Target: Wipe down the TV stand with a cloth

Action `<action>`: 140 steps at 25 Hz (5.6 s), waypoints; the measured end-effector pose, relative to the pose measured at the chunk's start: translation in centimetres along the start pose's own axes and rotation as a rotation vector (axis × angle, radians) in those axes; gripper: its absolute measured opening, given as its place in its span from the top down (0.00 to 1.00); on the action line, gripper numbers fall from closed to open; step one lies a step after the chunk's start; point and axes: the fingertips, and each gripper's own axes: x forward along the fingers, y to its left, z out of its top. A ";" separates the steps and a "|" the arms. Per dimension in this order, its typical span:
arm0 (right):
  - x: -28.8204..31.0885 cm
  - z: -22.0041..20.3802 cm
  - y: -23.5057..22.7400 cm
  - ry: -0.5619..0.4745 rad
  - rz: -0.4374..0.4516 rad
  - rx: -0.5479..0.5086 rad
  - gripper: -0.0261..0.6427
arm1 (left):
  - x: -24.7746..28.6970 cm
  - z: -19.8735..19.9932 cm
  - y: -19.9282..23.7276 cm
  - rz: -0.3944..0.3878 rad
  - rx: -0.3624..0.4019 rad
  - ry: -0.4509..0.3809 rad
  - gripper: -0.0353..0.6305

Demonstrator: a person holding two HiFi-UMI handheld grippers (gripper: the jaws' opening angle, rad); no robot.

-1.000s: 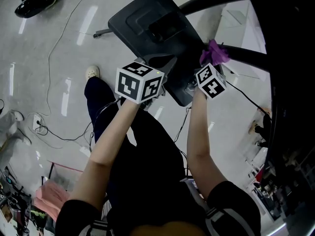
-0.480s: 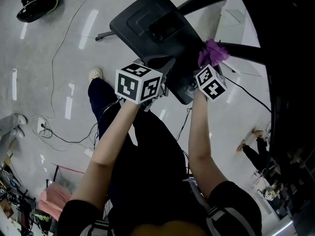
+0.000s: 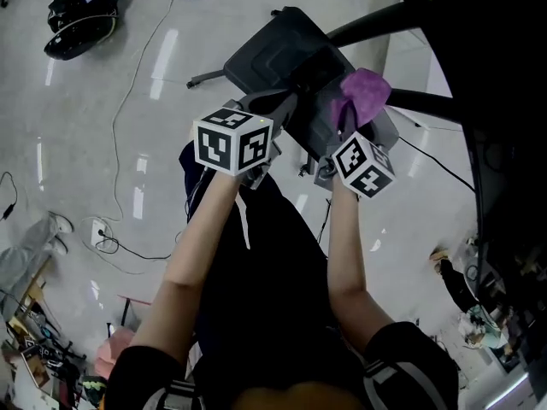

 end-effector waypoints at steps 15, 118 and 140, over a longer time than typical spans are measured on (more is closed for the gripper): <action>1.2 4.5 17.2 -0.049 0.116 0.175 0.83 | -3.3 9.5 7.6 -0.062 0.148 0.109 0.94; 2.0 -11.9 11.9 0.275 -0.050 0.171 0.83 | -1.1 -8.2 7.3 -0.080 0.178 0.450 0.94; 1.8 -5.1 -2.7 0.207 -0.085 0.276 0.83 | 3.7 -9.8 -2.0 -0.206 0.150 0.407 0.94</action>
